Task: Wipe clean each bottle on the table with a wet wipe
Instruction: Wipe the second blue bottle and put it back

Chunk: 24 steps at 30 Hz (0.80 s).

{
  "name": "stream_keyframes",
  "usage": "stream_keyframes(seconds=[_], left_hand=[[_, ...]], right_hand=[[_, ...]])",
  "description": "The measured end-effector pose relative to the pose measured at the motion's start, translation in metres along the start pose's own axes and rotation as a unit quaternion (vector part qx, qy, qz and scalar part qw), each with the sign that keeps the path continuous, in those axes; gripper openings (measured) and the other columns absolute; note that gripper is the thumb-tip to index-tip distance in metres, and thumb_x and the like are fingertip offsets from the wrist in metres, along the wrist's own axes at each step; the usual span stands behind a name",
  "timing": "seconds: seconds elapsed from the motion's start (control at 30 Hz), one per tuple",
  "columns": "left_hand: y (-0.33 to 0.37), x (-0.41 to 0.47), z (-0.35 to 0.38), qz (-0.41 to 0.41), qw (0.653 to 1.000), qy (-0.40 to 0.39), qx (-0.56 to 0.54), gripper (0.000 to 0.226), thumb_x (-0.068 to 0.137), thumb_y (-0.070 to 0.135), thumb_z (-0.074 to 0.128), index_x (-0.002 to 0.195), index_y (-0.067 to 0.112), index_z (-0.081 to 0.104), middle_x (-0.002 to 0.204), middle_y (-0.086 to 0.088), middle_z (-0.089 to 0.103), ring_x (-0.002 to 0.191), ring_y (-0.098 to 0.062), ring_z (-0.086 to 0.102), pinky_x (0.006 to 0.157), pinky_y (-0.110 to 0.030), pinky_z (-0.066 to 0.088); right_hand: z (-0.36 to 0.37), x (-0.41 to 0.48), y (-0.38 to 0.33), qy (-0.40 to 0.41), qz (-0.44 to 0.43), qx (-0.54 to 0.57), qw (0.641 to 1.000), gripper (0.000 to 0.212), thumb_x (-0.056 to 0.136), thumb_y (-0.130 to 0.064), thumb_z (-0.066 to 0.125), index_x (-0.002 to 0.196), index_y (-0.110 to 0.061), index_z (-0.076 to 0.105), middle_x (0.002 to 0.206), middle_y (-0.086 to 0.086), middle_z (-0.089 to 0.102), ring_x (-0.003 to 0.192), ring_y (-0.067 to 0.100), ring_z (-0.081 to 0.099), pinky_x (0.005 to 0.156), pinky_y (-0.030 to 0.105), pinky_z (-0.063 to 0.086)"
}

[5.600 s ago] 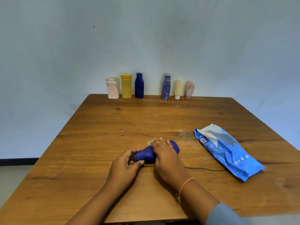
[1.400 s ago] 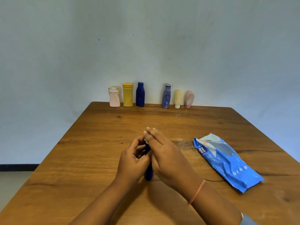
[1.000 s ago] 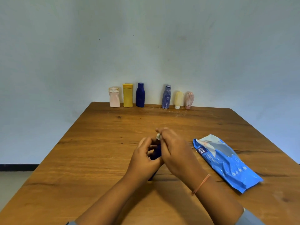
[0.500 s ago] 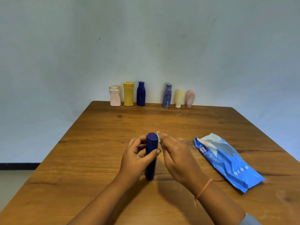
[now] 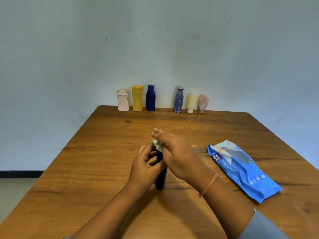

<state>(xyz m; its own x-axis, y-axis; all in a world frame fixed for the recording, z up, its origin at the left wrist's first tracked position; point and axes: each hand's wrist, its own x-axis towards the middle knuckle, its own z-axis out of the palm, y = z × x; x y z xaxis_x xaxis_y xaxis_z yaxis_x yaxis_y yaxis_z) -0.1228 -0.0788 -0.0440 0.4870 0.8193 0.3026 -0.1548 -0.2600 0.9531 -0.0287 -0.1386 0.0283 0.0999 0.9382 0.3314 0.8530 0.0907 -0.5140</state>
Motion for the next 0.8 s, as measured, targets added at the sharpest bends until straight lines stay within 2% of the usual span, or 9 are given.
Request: stream_keyframes(seconds=[0.1, 0.27, 0.37, 0.43, 0.5, 0.6, 0.7, 0.73, 0.8], left_hand=[[-0.004, -0.001, -0.003, -0.009, 1.0, -0.006, -0.008, 0.038, 0.076, 0.002, 0.069, 0.102, 0.028, 0.06, 0.111, -0.004, 0.058, 0.102, -0.013, 0.06, 0.077, -0.022, 0.053], [-0.002, -0.002, -0.001, -0.014, 1.0, 0.01, -0.017, 0.045, 0.077, -0.005, 0.065, 0.099, 0.034, 0.059, 0.113, -0.006, 0.058, 0.098, -0.012, 0.06, 0.072, -0.013, 0.049], [0.004, -0.004, 0.0, 0.001, 1.0, 0.006, 0.001, 0.048, 0.078, -0.006, 0.064, 0.098, 0.036, 0.056, 0.106, 0.003, 0.055, 0.093, -0.007, 0.06, 0.073, -0.009, 0.048], [0.007, -0.005, 0.0, 0.017, 0.999, -0.008, 0.033, 0.047, 0.077, -0.004, 0.065, 0.098, 0.037, 0.055, 0.103, 0.008, 0.053, 0.093, -0.003, 0.06, 0.073, -0.009, 0.047], [0.008, -0.004, -0.002, 0.019, 0.999, -0.016, 0.046, 0.043, 0.076, 0.001, 0.068, 0.097, 0.037, 0.056, 0.103, 0.008, 0.053, 0.095, -0.004, 0.06, 0.073, -0.01, 0.048], [0.01, -0.004, -0.005, -0.011, 0.997, -0.027, 0.067, 0.047, 0.076, 0.008, 0.072, 0.101, 0.043, 0.054, 0.109, 0.013, 0.053, 0.099, -0.004, 0.058, 0.072, -0.011, 0.05], [0.007, -0.009, -0.007, -0.054, 0.997, 0.019, 0.048, 0.045, 0.078, 0.01, 0.071, 0.107, 0.04, 0.053, 0.109, 0.014, 0.058, 0.095, -0.004, 0.059, 0.076, -0.018, 0.051], [0.005, -0.009, -0.008, -0.076, 0.996, 0.052, 0.014, 0.041, 0.079, 0.01, 0.069, 0.108, 0.037, 0.054, 0.106, 0.011, 0.06, 0.092, -0.006, 0.061, 0.076, -0.023, 0.052], [0.001, -0.007, -0.014, -0.131, 0.981, 0.12, -0.082, 0.027, 0.084, 0.013, 0.064, 0.102, 0.031, 0.056, 0.103, 0.001, 0.062, 0.089, -0.015, 0.062, 0.068, -0.032, 0.055]], right_hand=[[-0.005, -0.002, 0.0, 0.016, 0.056, 0.053, 0.997, 0.039, 0.096, -0.006, 0.037, 0.132, -0.014, 0.049, 0.141, 0.001, 0.046, 0.131, 0.009, 0.037, 0.107, 0.021, 0.03], [0.001, -0.026, -0.012, -0.006, -0.014, -0.101, 0.995, 0.052, 0.096, -0.008, 0.033, 0.147, -0.014, 0.022, 0.156, 0.001, 0.015, 0.143, 0.009, 0.009, 0.103, 0.011, -0.001], [0.0, -0.023, -0.018, -0.025, -0.034, -0.15, 0.988, 0.052, 0.097, -0.009, 0.03, 0.147, -0.012, 0.017, 0.156, 0.004, 0.011, 0.143, 0.012, 0.005, 0.105, 0.015, -0.004], [-0.003, -0.016, -0.018, -0.032, -0.018, -0.138, 0.99, 0.051, 0.096, -0.01, 0.033, 0.146, -0.014, 0.022, 0.155, 0.002, 0.016, 0.143, 0.012, 0.01, 0.109, 0.018, 0.004], [-0.005, -0.006, -0.014, -0.027, 0.026, -0.067, 0.997, 0.047, 0.095, -0.008, 0.035, 0.142, -0.015, 0.035, 0.149, 0.002, 0.033, 0.137, 0.013, 0.027, 0.109, 0.022, 0.021], [-0.009, 0.005, 0.003, -0.001, 0.136, 0.095, 0.986, 0.036, 0.095, -0.005, 0.037, 0.125, -0.011, 0.056, 0.13, 0.001, 0.055, 0.116, 0.016, 0.052, 0.09, 0.025, 0.043], [-0.006, 0.001, 0.029, 0.046, 0.234, 0.248, 0.939, 0.031, 0.09, 0.001, 0.039, 0.096, -0.005, 0.069, 0.106, 0.009, 0.068, 0.095, 0.021, 0.061, 0.085, 0.038, 0.048], [-0.004, -0.004, 0.038, 0.064, 0.264, 0.325, 0.906, 0.031, 0.09, 0.002, 0.039, 0.09, -0.006, 0.069, 0.103, 0.012, 0.069, 0.093, 0.023, 0.062, 0.085, 0.041, 0.05], [0.004, -0.016, 0.052, 0.086, 0.315, 0.499, 0.803, 0.032, 0.093, 0.001, 0.036, 0.093, -0.008, 0.066, 0.106, 0.014, 0.068, 0.093, 0.024, 0.064, 0.075, 0.037, 0.055]])
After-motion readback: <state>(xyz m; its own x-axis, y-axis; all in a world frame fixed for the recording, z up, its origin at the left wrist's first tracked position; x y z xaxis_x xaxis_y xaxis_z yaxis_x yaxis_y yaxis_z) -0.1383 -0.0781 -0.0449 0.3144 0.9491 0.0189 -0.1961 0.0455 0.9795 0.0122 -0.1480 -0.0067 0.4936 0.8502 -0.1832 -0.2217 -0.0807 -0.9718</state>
